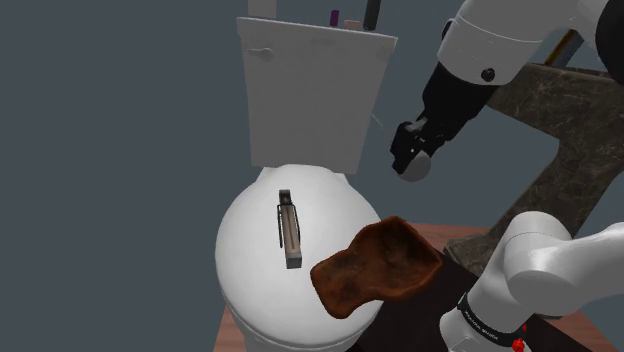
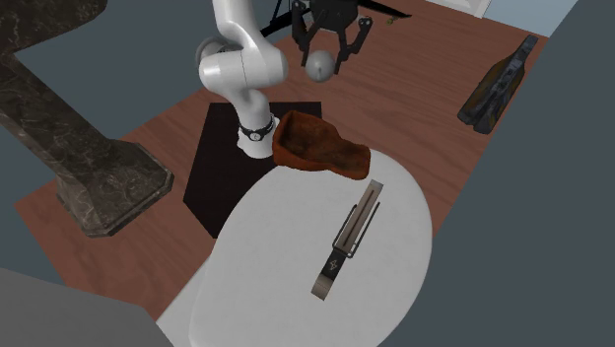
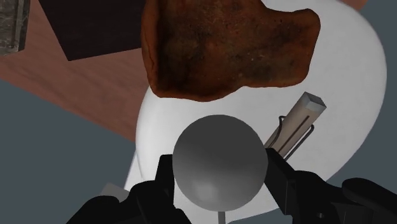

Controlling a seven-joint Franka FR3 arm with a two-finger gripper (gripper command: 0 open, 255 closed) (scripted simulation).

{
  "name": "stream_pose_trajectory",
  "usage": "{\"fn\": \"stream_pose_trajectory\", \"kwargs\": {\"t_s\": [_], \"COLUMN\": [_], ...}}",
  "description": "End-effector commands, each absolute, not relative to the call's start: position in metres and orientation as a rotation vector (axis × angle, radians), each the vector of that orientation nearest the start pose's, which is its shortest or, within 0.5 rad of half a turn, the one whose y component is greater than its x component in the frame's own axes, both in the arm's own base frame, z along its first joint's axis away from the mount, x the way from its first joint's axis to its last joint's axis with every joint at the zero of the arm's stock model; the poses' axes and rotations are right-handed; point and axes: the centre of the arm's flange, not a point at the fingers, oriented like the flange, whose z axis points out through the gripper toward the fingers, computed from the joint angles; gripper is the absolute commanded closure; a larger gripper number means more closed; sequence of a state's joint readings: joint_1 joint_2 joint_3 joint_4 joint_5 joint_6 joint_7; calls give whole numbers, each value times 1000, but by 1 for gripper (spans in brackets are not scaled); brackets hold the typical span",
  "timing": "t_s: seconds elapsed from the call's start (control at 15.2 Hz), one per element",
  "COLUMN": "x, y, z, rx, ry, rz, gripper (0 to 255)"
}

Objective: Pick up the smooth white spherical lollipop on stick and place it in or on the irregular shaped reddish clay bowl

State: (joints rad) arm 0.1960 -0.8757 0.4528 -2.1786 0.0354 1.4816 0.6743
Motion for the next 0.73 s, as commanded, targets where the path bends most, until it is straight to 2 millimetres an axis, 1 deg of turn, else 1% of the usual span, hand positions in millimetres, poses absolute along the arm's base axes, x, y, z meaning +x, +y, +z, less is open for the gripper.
{"fn": "stream_pose_trajectory", "kwargs": {"t_s": [0.0,0.66], "x": [192,192], "y": [240,240], "z": [644,591], "rx": [-3288,-3288], "ry": [246,246], "rz": [-455,-455], "gripper": [255,255]}}
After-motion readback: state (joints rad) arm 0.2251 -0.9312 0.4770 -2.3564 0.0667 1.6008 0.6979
